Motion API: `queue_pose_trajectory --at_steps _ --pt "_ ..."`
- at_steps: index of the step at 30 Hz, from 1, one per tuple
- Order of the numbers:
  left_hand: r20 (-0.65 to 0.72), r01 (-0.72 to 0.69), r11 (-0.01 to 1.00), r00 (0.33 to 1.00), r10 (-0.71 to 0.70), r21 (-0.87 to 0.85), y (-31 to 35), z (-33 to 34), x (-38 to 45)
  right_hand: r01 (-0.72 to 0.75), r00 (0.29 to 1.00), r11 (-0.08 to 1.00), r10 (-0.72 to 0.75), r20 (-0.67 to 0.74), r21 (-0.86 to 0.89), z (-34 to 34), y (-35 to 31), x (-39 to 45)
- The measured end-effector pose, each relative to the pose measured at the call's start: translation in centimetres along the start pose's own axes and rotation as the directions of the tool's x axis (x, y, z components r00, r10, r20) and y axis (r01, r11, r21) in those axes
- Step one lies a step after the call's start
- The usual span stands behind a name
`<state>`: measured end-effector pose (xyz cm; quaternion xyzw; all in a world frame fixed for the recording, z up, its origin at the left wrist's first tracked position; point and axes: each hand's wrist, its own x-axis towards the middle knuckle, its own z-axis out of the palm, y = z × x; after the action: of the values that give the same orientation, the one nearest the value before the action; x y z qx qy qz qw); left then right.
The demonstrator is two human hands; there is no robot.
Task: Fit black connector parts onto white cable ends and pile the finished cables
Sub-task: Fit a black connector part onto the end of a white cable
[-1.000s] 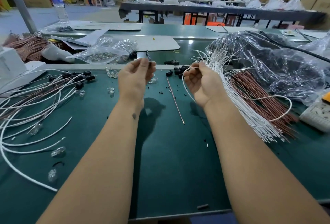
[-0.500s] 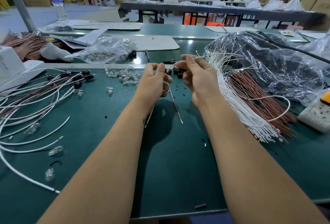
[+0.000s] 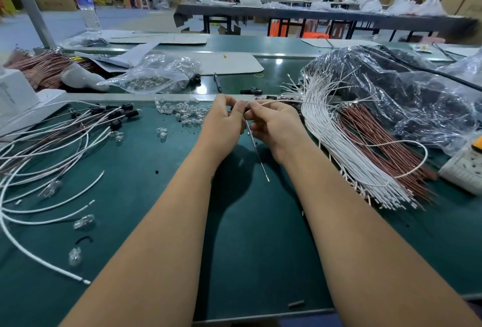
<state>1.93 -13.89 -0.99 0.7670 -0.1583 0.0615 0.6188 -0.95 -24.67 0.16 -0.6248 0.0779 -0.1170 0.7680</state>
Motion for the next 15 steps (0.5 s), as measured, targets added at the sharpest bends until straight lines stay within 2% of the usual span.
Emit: queue_pose_trajectory --at_steps 3,5,8,11,13,15 --pt "0.002 0.045 0.999 0.999 -0.045 0.03 -0.1 -0.4 0.0 0.089 0.982 0.984 -0.06 -0.179 0.156 -0.6 -0.3 0.4" --pt "0.003 0.059 0.996 0.998 -0.06 0.071 -0.2 -0.5 -0.1 0.116 0.97 0.971 -0.065 -0.236 0.209 -1.1 -0.5 0.6" --pt "0.0 0.053 0.994 0.999 -0.054 0.091 -0.2 -0.6 -0.1 0.032 0.994 0.986 -0.014 -0.11 0.161 -0.9 -0.4 0.4" --pt "-0.026 0.033 0.996 0.999 -0.031 0.088 -0.1 -0.5 -0.1 -0.025 0.997 0.999 0.028 0.074 -0.033 0.1 0.0 0.0" --pt "-0.036 0.028 0.997 0.999 -0.025 0.068 -0.2 -0.5 0.0 0.007 0.997 0.996 0.001 0.083 -0.092 0.4 0.3 -0.2" --pt "-0.037 0.041 0.999 0.998 -0.041 -0.015 -0.3 -0.5 0.1 0.036 0.999 0.996 -0.034 0.022 -0.081 0.3 0.4 0.0"
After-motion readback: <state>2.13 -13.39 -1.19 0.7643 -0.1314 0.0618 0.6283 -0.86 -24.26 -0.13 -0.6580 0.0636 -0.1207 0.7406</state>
